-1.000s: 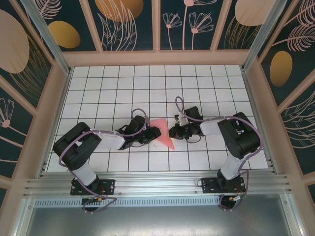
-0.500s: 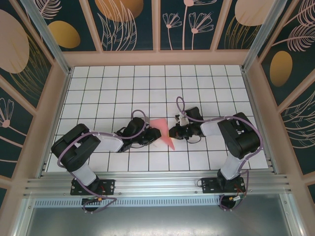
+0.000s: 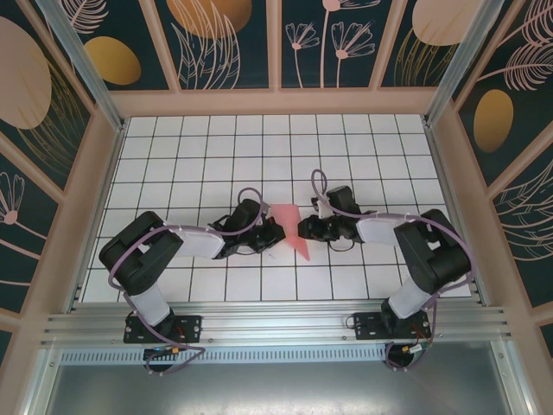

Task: Fold a paper plane with a square sheet of paper (pick it up from the middle)
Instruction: Fold the wing for the fifth time at the center of the table.

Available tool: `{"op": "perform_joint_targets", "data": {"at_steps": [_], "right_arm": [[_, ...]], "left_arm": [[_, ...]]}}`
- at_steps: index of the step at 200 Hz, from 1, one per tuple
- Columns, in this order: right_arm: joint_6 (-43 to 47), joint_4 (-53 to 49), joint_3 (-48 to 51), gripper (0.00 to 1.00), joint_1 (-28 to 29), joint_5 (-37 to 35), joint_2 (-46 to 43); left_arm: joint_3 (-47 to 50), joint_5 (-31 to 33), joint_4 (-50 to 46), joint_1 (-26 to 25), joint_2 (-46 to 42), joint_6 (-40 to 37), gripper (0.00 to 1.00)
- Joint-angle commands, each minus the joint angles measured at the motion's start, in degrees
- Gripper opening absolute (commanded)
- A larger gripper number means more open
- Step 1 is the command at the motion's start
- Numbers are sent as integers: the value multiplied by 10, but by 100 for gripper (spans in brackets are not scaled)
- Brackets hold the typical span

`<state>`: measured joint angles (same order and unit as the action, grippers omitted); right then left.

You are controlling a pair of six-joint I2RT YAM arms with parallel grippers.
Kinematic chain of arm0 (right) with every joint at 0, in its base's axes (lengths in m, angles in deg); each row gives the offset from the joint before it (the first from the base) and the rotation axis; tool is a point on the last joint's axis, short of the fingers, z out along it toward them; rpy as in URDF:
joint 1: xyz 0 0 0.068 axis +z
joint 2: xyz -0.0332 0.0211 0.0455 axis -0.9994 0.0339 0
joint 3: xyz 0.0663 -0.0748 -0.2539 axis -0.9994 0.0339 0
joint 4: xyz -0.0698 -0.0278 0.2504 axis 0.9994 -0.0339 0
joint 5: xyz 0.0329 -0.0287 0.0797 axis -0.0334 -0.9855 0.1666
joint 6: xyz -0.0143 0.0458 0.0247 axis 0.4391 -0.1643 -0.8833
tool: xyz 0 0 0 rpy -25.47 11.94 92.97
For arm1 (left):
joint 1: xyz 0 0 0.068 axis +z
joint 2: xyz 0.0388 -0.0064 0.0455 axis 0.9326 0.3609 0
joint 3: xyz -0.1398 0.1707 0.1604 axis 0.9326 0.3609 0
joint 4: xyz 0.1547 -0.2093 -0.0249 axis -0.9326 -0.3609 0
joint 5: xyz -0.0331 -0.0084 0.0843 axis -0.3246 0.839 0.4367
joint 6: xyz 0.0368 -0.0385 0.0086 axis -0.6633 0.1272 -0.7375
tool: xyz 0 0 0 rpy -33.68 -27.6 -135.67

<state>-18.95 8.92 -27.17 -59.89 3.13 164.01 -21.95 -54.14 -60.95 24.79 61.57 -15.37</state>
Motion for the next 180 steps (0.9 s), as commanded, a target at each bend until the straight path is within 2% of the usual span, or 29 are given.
{"op": "perform_joint_targets", "data": {"at_steps": [1, 12, 40, 92, 112, 180], "right_arm": [[30, -19, 20, 34, 14, -113, -70], [47, -19, 24, 36, 28, -145, -93], [82, -25, 25, 37, 111, -256, -114], [133, 29, 55, 38, 237, -397, -101], [154, 63, 70, 39, 270, -448, -90], [260, 163, 94, 41, 313, -478, -43]], "left_arm": [[-23, 16, -73, 1, -2, -27, 2], [-27, 15, -77, 2, -2, -28, 2], [-37, 11, -84, 5, 0, -31, 2], [-47, 1, -93, 13, -2, -36, 2], [-49, -4, -95, 15, 0, -37, 2], [-58, -10, -100, 16, 7, -40, 3]]}}
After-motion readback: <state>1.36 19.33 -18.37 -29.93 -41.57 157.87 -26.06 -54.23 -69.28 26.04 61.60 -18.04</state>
